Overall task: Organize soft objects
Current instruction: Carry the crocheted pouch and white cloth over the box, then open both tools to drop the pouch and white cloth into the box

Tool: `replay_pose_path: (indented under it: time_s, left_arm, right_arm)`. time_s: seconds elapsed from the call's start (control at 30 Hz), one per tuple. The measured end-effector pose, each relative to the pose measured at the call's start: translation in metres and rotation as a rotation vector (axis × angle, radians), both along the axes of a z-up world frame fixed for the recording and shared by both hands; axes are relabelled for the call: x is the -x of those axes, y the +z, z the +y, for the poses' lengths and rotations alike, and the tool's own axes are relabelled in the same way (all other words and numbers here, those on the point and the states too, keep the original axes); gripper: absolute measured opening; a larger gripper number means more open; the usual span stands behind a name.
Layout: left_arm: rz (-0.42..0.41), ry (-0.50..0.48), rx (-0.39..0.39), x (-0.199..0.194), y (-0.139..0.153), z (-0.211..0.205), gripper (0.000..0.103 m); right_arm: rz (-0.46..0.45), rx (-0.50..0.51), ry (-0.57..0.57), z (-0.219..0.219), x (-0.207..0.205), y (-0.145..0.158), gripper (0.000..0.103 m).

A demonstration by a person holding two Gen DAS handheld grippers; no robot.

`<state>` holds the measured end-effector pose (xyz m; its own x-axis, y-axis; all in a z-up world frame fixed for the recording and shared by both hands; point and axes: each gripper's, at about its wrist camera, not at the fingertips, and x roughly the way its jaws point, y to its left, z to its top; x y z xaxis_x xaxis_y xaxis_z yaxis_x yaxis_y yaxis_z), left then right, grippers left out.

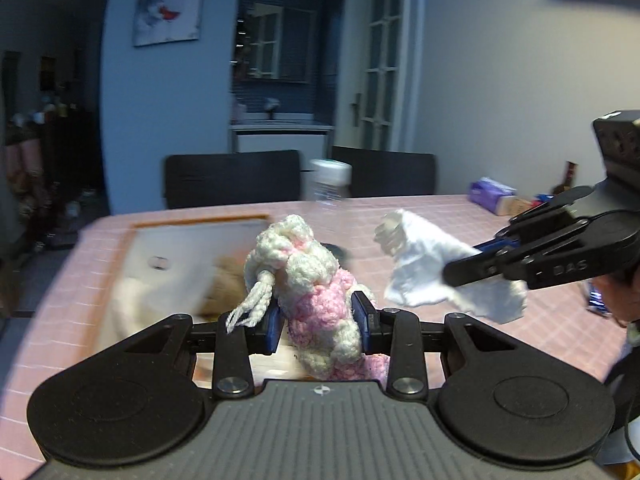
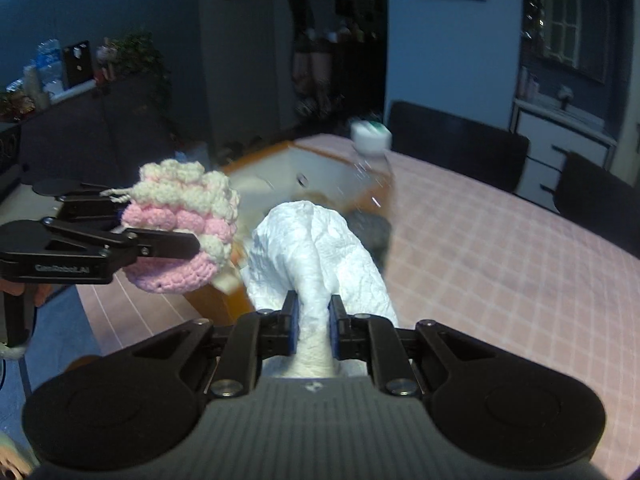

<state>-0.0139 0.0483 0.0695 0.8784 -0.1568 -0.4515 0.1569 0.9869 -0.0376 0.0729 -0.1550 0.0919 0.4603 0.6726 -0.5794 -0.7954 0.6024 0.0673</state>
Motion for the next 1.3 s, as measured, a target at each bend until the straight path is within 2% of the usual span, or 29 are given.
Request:
replay_pose_path:
  time_s: [0.1, 0.3, 0.53, 0.73, 0.8, 0.93, 1.03, 1.13, 1.2, 1.27, 1.3]
  left_arm:
    - [0.024, 0.024, -0.022, -0.007, 0.01, 0.023, 0.04]
    - [0.197, 0.008, -0.118, -0.049, -0.004, 0.051, 0.04]
    - [0.356, -0.064, -0.166, -0.085, -0.038, 0.073, 0.04]
    - [0.454, -0.105, -0.197, -0.103, -0.064, 0.081, 0.042]
    - [0.453, -0.113, -0.193, -0.107, -0.066, 0.083, 0.044]
    - [0.465, -0.127, -0.18, -0.11, -0.065, 0.086, 0.057]
    - [0.448, -0.12, -0.187, -0.105, -0.059, 0.091, 0.06]
    - [0.391, -0.098, -0.179, -0.094, -0.043, 0.097, 0.064]
    - [0.345, -0.09, -0.173, -0.087, -0.031, 0.097, 0.063]
    - [0.325, -0.094, -0.202, -0.085, -0.026, 0.091, 0.046]
    - [0.332, -0.094, -0.229, -0.086, -0.028, 0.087, 0.041]
  right_arm:
    - [0.01, -0.035, 0.052, 0.036, -0.004, 0.005, 0.013]
    - [0.055, 0.008, 0.091, 0.111, -0.029, -0.012, 0.013]
    - [0.168, 0.144, 0.073, 0.167, -0.075, -0.046, 0.014]
    - [0.201, 0.256, 0.087, 0.182, -0.079, -0.071, 0.015]
    - [0.207, 0.294, 0.101, 0.185, -0.078, -0.078, 0.016]
    - [0.199, 0.327, 0.12, 0.192, -0.076, -0.083, 0.021]
    - [0.189, 0.322, 0.134, 0.191, -0.075, -0.076, 0.027]
    - [0.114, 0.314, 0.158, 0.186, -0.065, -0.055, 0.029]
    - [0.054, 0.308, 0.167, 0.185, -0.062, -0.044, 0.03]
    - [0.022, 0.306, 0.164, 0.188, -0.064, -0.039, 0.03]
    - [0.017, 0.314, 0.161, 0.19, -0.065, -0.04, 0.029]
